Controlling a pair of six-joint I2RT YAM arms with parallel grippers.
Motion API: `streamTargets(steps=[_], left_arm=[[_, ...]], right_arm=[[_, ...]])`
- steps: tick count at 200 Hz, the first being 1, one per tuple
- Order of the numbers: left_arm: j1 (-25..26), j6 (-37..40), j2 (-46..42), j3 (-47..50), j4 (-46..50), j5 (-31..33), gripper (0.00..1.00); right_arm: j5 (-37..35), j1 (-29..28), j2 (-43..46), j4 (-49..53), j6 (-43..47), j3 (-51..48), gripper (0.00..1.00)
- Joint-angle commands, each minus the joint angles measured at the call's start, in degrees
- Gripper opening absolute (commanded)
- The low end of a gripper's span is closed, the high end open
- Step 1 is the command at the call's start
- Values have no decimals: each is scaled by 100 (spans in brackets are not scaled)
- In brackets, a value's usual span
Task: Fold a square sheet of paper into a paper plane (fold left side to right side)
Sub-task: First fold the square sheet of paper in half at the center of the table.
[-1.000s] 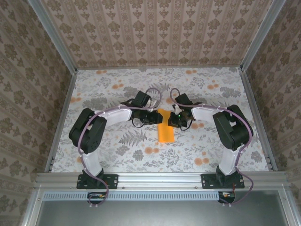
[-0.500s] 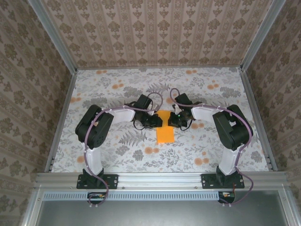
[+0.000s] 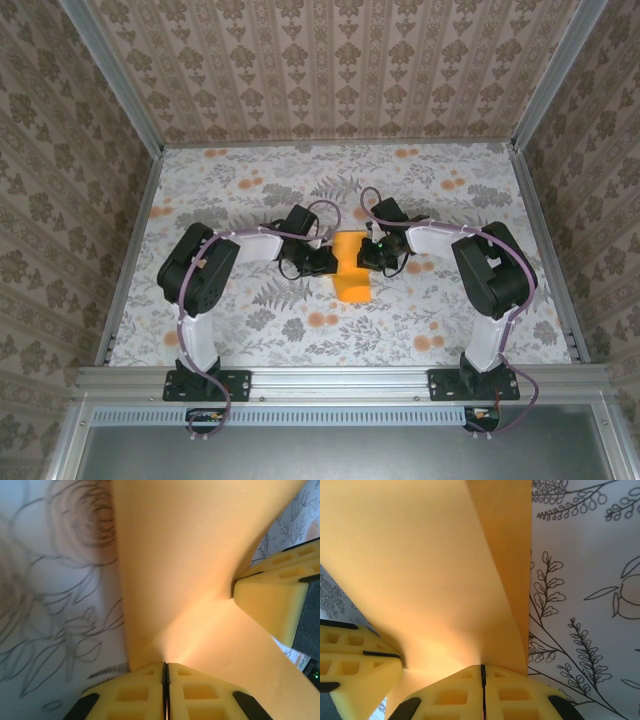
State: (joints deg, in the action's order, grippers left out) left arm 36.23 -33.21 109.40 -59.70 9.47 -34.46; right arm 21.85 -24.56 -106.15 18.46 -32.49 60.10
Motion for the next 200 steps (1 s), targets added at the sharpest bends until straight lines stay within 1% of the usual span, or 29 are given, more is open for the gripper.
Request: streamTargets(steps=[1, 22, 56, 78, 126, 200], left_arm=[[-193, 221, -272, 237, 422, 299, 9], [-205, 313, -549, 189, 377, 260, 9], [-93, 231, -718, 66, -30, 82, 9], [30, 184, -549, -75, -211, 20, 9], [268, 167, 13, -423, -219, -33, 9], [304, 293, 237, -416, 92, 192, 10]], right_arm=[[-444, -33, -263, 488, 129, -42, 8], [-435, -32, -248, 484, 129, -42, 8], [-422, -32, -240, 475, 116, -42, 8], [-424, -32, -248, 471, 120, -37, 8], [-407, -45, -229, 468, 121, -42, 7], [-409, -40, -240, 457, 110, -44, 7]])
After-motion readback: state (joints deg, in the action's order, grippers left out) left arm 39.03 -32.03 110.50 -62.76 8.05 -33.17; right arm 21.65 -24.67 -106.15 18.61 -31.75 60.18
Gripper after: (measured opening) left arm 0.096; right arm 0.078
